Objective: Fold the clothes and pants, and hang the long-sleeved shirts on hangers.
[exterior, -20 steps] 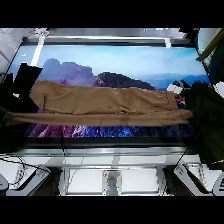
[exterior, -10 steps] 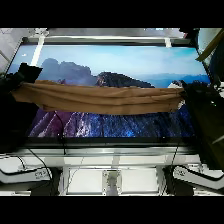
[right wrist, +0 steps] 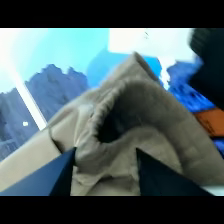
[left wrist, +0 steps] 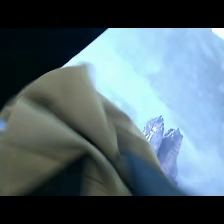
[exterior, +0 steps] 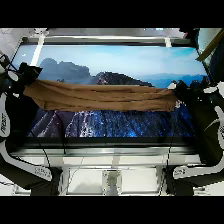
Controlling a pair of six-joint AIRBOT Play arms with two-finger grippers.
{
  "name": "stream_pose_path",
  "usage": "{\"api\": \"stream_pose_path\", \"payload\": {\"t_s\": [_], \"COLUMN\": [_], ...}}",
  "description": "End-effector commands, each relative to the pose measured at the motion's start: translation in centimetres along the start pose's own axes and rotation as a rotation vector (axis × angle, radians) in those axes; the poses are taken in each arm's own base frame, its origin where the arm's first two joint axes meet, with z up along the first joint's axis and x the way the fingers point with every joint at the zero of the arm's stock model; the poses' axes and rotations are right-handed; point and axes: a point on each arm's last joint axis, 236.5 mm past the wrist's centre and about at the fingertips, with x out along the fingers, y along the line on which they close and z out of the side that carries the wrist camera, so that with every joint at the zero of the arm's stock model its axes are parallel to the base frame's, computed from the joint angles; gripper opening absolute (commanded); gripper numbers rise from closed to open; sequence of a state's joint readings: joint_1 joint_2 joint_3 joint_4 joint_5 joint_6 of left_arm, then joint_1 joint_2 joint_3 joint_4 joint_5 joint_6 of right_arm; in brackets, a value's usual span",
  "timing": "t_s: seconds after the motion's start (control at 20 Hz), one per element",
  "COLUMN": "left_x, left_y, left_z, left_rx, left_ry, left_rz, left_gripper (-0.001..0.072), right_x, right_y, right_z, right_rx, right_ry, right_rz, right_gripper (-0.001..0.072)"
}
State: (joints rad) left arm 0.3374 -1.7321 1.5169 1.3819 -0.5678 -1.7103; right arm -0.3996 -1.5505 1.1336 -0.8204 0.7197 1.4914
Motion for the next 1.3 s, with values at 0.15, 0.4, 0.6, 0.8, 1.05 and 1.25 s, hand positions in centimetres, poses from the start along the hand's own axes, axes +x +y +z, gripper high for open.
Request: {"api": "stream_pose_path", "payload": {"t_s": [0.15, 0.4, 0.6, 0.8, 1.05, 1.25], "left_x": [-8.1, -14.3, -14.3, -14.7, -14.1, -12.3], "left_y": [-3.0, -16.2, -26.8, -33.9, -40.5, -41.6], "left_z": [6.5, 2.6, -6.9, -15.8, -21.2, -27.6], "left_rx": [0.113, 0.544, 0.828, 1.141, 1.169, 1.108], "left_ry": [-0.174, -0.172, -0.082, -0.061, -0.161, -0.033], "left_rz": [-0.046, -0.222, -0.399, -0.541, -0.646, -0.679], "left_gripper": [0.0628, 0.0626, 0.0626, 0.0585, 0.0177, 0.0150], "right_x": [-4.7, -7.6, -4.9, -1.4, 0.9, 2.0], "right_y": [0.9, -3.5, -4.5, -7.0, -7.2, -6.0], "right_z": [1.3, 0.9, -2.2, -3.0, -3.3, -3.5], "right_rx": [-0.234, -0.257, -0.156, -0.166, -0.199, -0.247], "right_ry": [0.147, 0.274, 0.462, 0.501, 0.494, 0.474], "right_rz": [-0.079, -0.200, 0.026, 0.057, 0.082, 0.079], "right_gripper": [0.0442, 0.0480, 0.0647, 0.0700, 0.0699, 0.0694]}}
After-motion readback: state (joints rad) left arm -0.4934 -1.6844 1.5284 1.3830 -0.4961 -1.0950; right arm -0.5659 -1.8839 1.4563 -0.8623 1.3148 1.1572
